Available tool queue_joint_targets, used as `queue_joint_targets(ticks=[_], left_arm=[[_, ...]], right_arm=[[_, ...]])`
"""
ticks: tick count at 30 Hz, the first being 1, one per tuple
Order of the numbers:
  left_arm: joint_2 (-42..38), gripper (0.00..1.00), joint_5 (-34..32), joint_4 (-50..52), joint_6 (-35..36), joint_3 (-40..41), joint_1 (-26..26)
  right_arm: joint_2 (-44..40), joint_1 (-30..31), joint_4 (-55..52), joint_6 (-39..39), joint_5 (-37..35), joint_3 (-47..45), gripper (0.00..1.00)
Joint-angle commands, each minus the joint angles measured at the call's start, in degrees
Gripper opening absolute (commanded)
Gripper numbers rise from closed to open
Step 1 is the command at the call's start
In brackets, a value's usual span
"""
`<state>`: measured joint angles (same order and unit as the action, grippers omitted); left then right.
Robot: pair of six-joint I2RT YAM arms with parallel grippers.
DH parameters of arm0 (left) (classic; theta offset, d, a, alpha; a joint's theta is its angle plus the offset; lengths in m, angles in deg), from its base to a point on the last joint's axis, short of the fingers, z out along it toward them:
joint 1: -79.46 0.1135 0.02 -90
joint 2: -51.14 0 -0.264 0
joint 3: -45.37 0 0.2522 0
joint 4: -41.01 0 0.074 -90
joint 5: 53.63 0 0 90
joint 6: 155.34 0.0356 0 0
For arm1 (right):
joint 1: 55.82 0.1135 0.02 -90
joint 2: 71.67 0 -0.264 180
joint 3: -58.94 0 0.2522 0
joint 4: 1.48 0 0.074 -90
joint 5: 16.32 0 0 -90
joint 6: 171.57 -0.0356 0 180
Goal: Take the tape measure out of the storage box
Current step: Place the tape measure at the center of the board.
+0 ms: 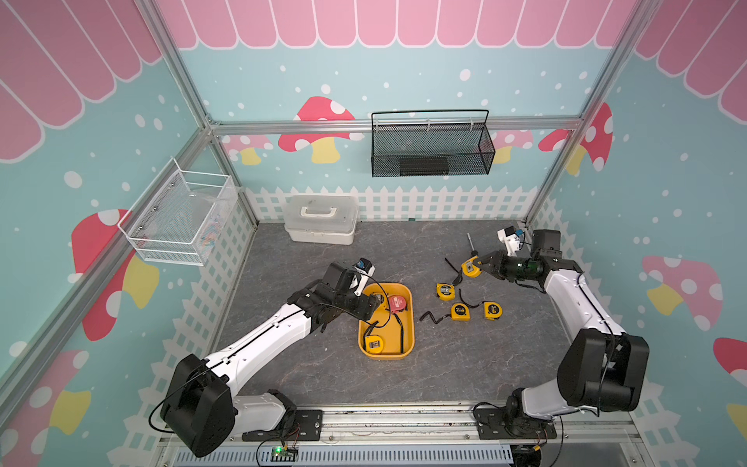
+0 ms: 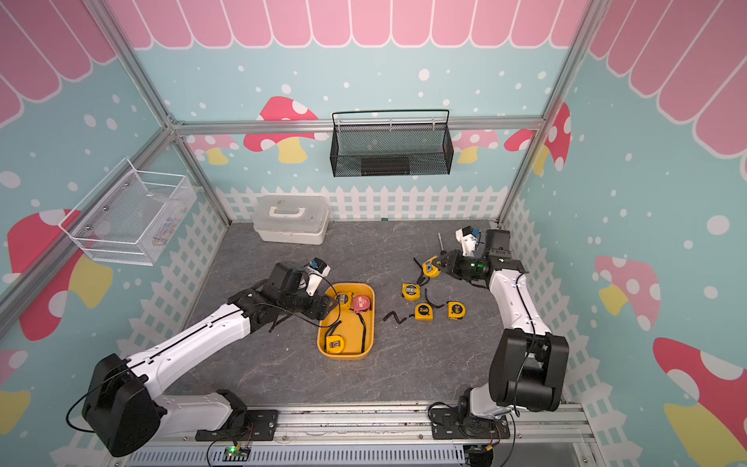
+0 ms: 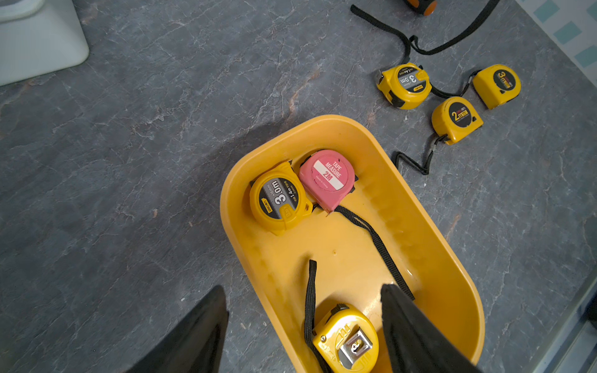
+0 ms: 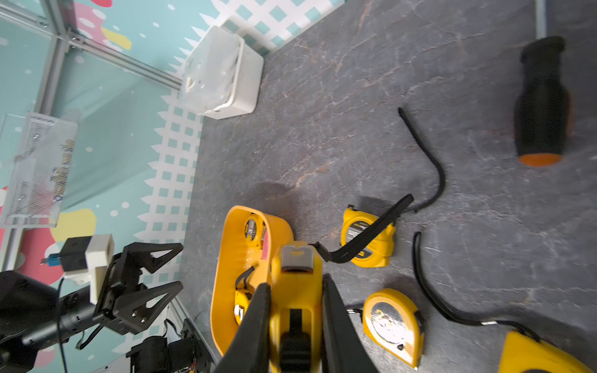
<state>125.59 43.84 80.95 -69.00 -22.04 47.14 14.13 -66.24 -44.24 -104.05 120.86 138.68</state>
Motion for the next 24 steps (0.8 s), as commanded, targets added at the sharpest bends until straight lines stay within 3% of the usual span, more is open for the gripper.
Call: queue_joint_targets(ticks=[1, 16, 24], left_arm=[[-0.4, 0.76, 1.2, -1.8, -0.2, 0.9, 0.3], [0.2, 0.76, 2.1, -2.5, -0.9, 2.1, 0.4], [0.7, 0.76, 2.2, -2.7, -1.2, 2.2, 0.4]], right_arm=[[1.8, -1.7, -1.4, 1.7, -3.9, -1.7, 0.22], [8.7, -5.0, -1.9, 3.9, -17.6, -2.5, 0.22], [11.6, -7.3, 0.8, 2.9, -20.8, -2.9, 0.22]])
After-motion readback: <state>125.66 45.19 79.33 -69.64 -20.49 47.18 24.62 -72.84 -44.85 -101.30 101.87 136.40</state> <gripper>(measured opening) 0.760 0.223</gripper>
